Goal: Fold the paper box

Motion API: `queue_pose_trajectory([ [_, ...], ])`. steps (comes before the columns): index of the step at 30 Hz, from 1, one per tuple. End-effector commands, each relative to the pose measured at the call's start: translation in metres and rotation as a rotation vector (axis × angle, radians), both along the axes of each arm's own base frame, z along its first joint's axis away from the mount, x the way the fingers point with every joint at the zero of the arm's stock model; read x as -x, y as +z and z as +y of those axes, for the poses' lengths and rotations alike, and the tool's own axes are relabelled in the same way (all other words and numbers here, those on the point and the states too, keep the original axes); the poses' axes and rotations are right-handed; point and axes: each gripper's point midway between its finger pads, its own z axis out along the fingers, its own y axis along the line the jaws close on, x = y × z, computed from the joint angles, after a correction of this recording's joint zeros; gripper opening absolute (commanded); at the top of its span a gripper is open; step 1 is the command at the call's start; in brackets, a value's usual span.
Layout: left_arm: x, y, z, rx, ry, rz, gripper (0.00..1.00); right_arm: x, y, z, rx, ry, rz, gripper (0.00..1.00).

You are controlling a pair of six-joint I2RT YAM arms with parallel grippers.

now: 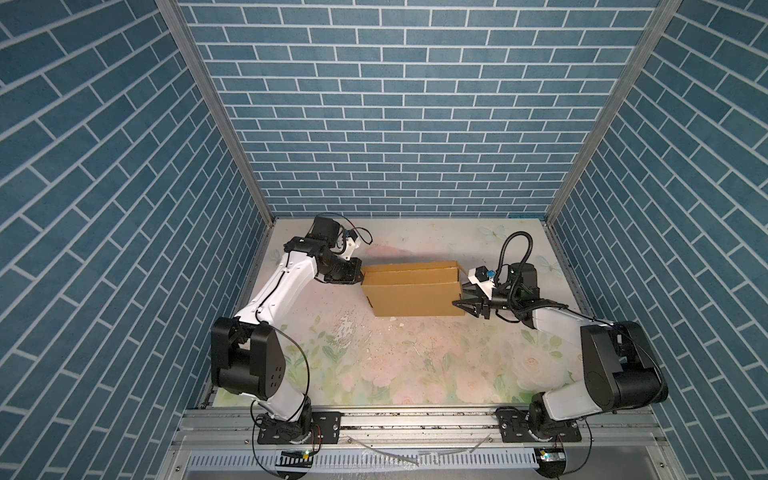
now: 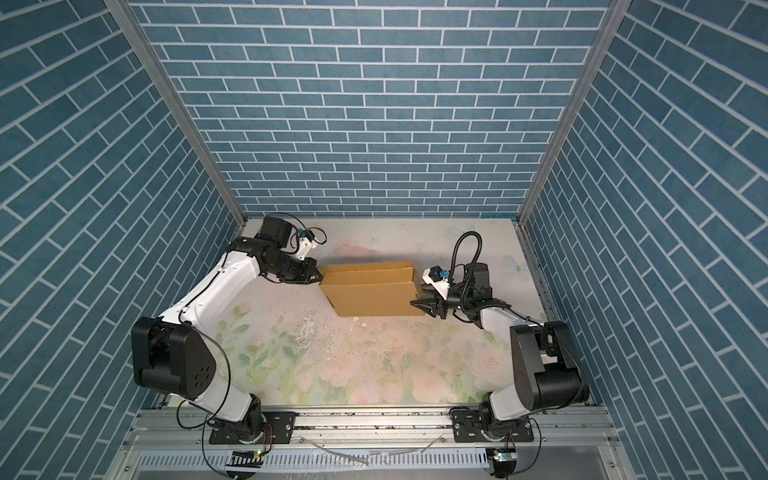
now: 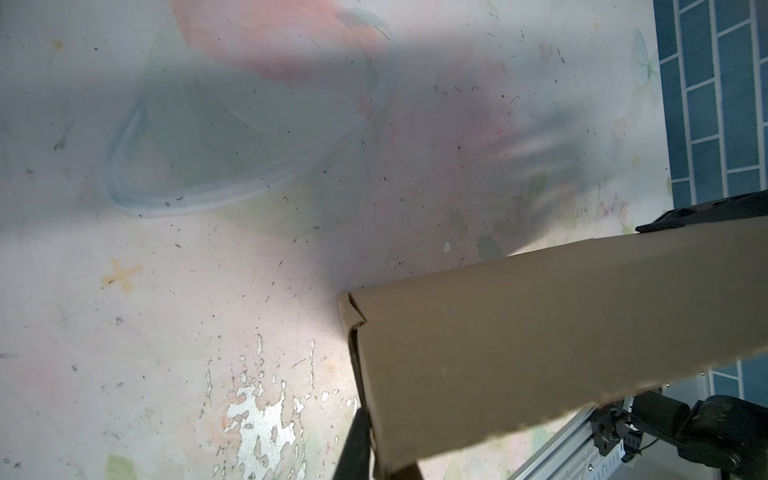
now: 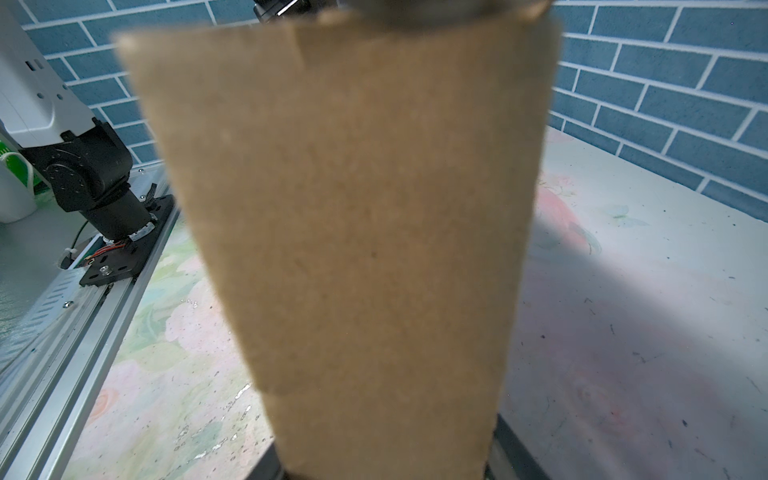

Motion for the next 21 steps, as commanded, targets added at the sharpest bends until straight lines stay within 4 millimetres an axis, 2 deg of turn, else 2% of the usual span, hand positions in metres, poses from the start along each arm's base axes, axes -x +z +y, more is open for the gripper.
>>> queue_pose_trajectory([
  [1, -0.0007, 0.0072, 0.0002, -0.009, 0.012, -0.038, 0.15, -0.0021, 0.0080, 0.0030, 0.004, 0.023, -0.046, 0.54],
  [8, -0.0069, 0.0091, -0.0024, 0.006, 0.036, -0.060, 0.19, -0.0002, 0.0070, 0.0032, 0.008, 0.031, -0.041, 0.54],
  [18, -0.0048, 0.0067, -0.0033, 0.025, 0.053, -0.067, 0.09, -0.0013, 0.0070, 0.0033, 0.011, 0.030, -0.040, 0.54],
  [19, -0.0045, 0.0060, -0.0029, 0.023, 0.055, -0.067, 0.00, -0.0014, 0.0069, 0.0030, 0.011, 0.029, -0.040, 0.54],
  [21, -0.0043, 0.0058, -0.0029, 0.021, 0.058, -0.074, 0.00, -0.0012, 0.0076, 0.0034, 0.011, 0.030, -0.042, 0.54],
])
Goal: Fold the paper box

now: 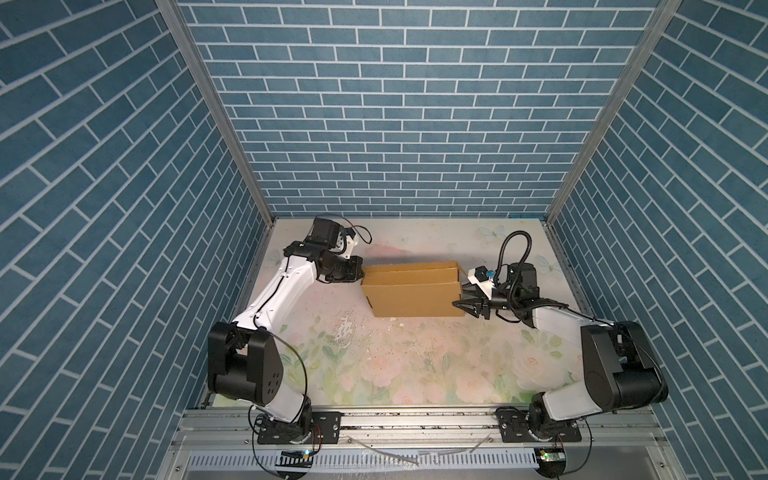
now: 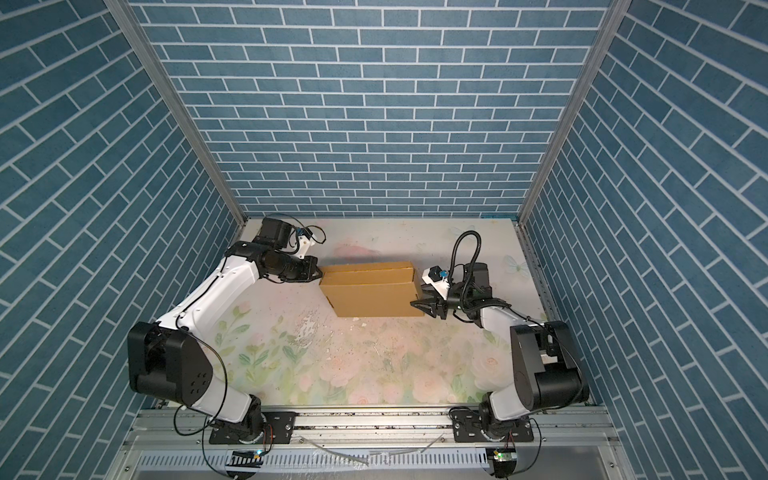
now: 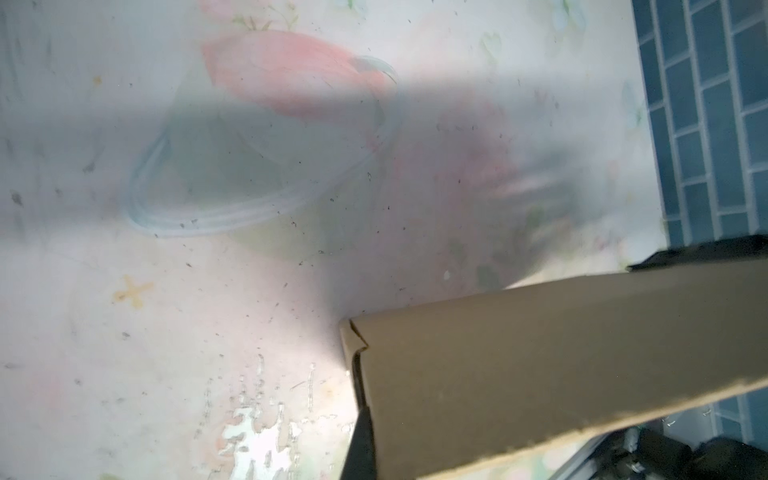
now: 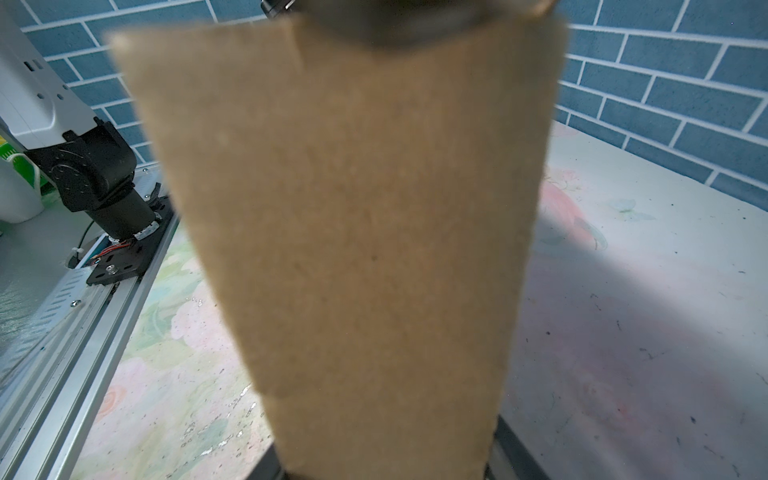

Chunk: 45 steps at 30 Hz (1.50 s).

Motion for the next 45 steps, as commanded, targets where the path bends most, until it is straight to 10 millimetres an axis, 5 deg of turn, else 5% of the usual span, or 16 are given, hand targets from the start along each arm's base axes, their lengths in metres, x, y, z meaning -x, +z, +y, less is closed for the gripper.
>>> queue_pose_trajectory([
  [1, 0.004, 0.002, -0.001, 0.002, 0.000, -0.014, 0.00, -0.003, 0.008, 0.003, 0.006, 0.023, -0.057, 0.54],
  [18, -0.001, 0.013, 0.010, -0.074, 0.023, -0.053, 0.00, -0.001, 0.012, 0.002, 0.007, 0.013, -0.072, 0.65],
  [45, -0.005, 0.018, 0.022, -0.129, 0.073, -0.073, 0.00, -0.011, 0.020, -0.018, 0.080, -0.135, -0.118, 0.62],
])
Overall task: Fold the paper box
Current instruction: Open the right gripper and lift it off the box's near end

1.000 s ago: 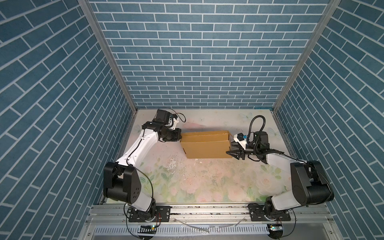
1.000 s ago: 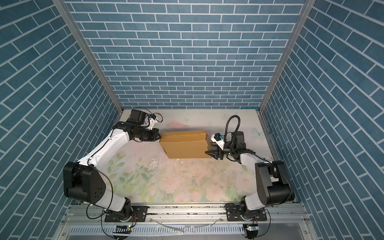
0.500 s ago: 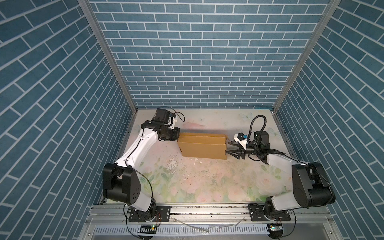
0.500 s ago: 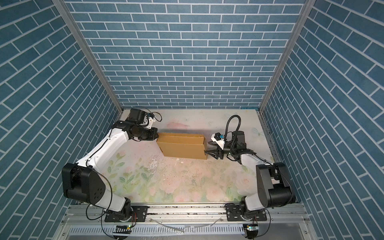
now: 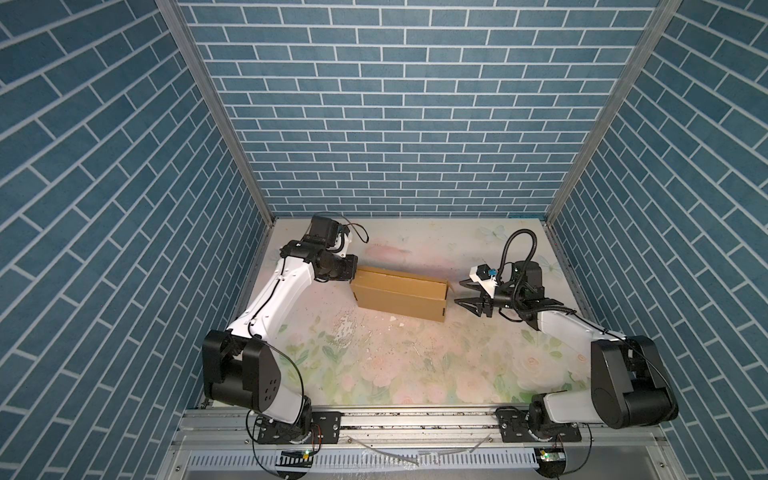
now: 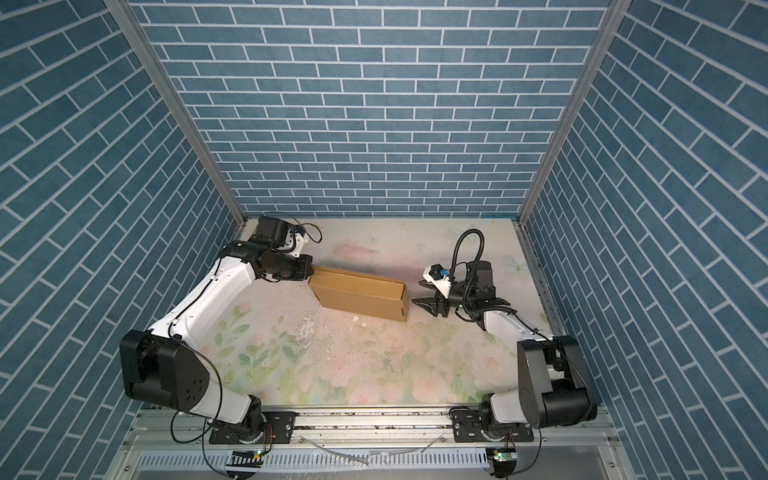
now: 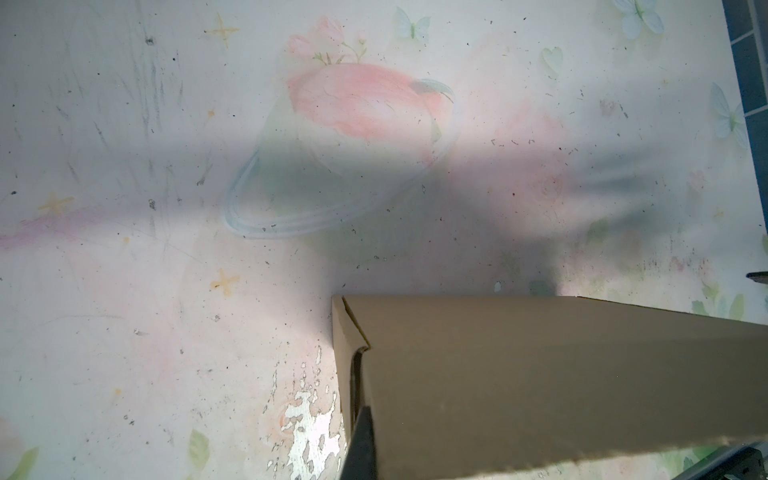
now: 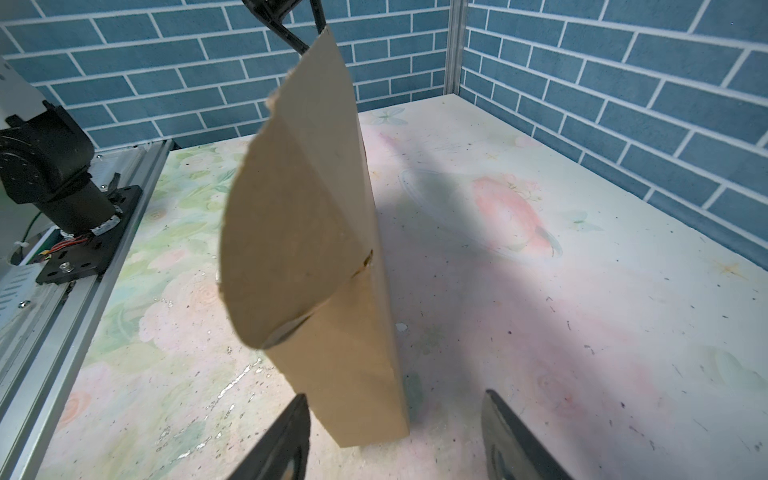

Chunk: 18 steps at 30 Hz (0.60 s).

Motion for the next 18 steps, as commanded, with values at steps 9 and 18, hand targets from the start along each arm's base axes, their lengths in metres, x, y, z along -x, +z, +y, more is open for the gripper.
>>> queue_pose_trajectory([
  [9, -0.006, 0.006, -0.005, 0.009, 0.006, -0.017, 0.00, -0.037, 0.045, -0.022, 0.046, -0.317, 0.007, 0.40],
  [18, -0.008, 0.001, -0.008, 0.007, 0.010, -0.006, 0.00, -0.043, 0.065, -0.031, 0.185, -0.564, 0.248, 0.24],
])
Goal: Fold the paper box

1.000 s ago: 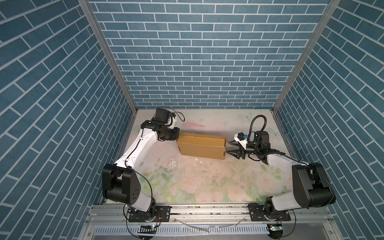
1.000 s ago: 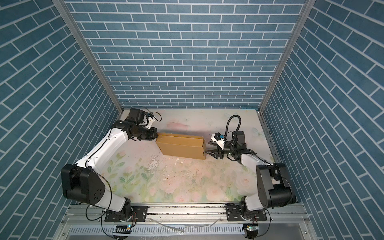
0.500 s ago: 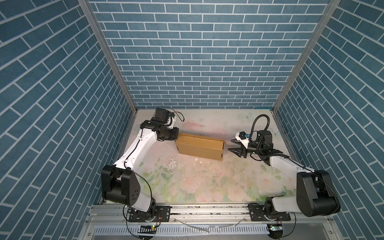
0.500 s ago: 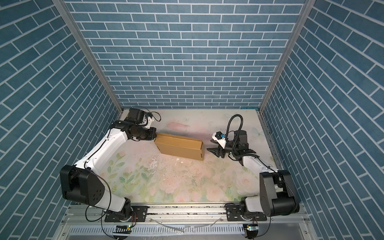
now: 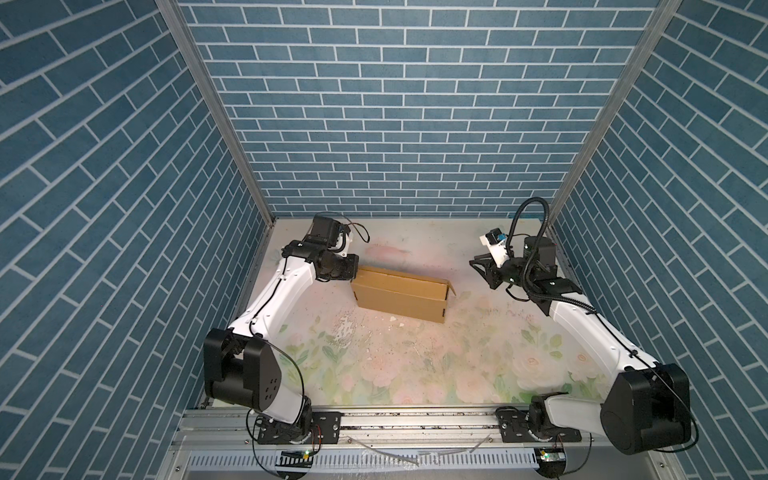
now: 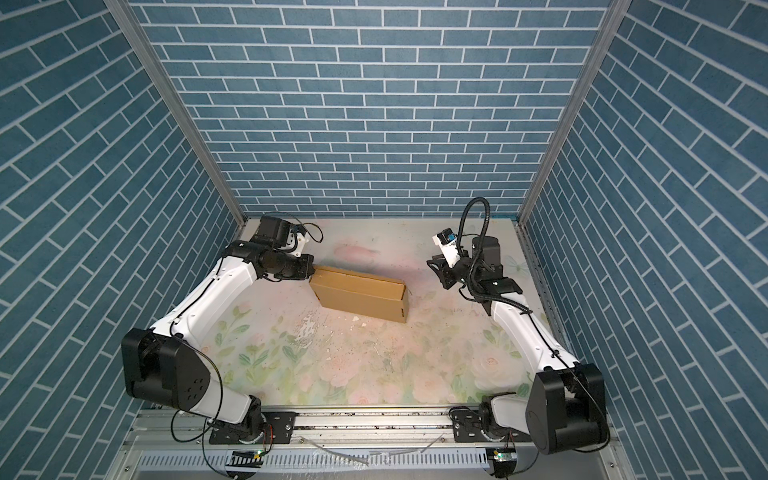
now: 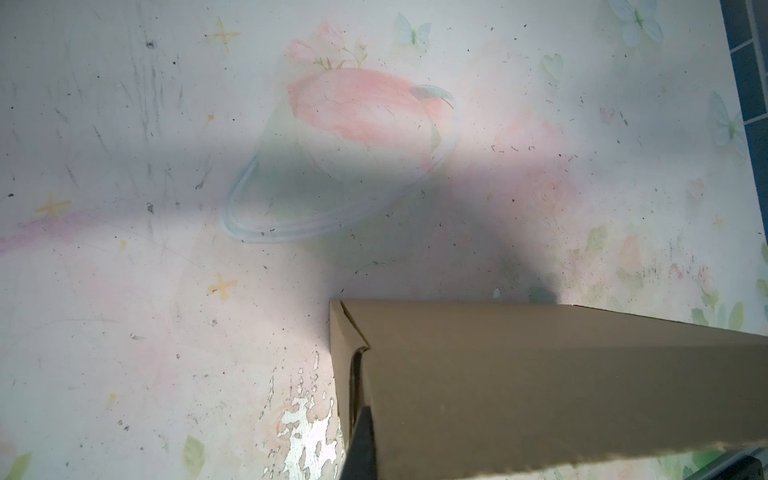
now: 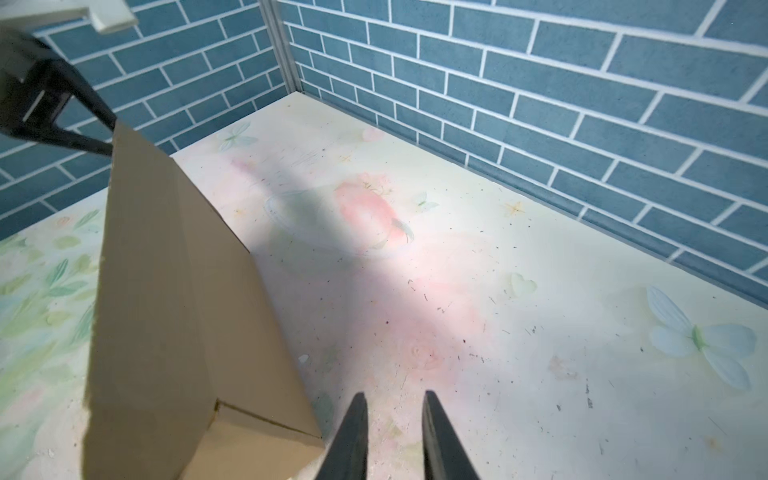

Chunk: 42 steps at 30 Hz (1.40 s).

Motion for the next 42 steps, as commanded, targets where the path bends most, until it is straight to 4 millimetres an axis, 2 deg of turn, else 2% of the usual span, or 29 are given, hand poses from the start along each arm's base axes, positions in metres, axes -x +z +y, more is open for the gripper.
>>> queue_pose_trajectory([
  [1, -0.004, 0.003, -0.005, 0.004, 0.001, -0.003, 0.00, 0.014, -0.006, -0.009, 0.056, -0.133, 0.144, 0.25],
  [4, -0.004, 0.001, -0.005, 0.002, -0.002, -0.006, 0.00, 0.021, 0.010, -0.007, 0.035, -0.173, 0.143, 0.25],
  [8, -0.005, -0.001, -0.006, -0.002, -0.001, -0.016, 0.00, 0.037, 0.029, 0.005, -0.016, -0.158, 0.149, 0.28],
  [14, -0.006, -0.007, -0.005, -0.041, -0.003, -0.032, 0.00, 0.055, 0.042, 0.018, -0.034, -0.151, 0.186, 0.36],
  [18, -0.006, -0.008, 0.000, -0.077, -0.002, -0.046, 0.00, 0.066, 0.045, 0.032, -0.020, -0.120, 0.205, 0.37],
  [27, -0.005, -0.011, 0.000, -0.097, -0.008, -0.057, 0.00, 0.078, 0.024, 0.050, 0.114, -0.137, 0.265, 0.35],
  [34, -0.004, -0.015, -0.001, -0.094, -0.013, -0.052, 0.00, 0.067, 0.004, 0.056, 0.176, -0.218, 0.285, 0.25],
  [42, -0.003, -0.018, -0.002, -0.088, -0.017, -0.048, 0.00, 0.064, -0.007, 0.063, 0.182, -0.242, 0.311, 0.15],
])
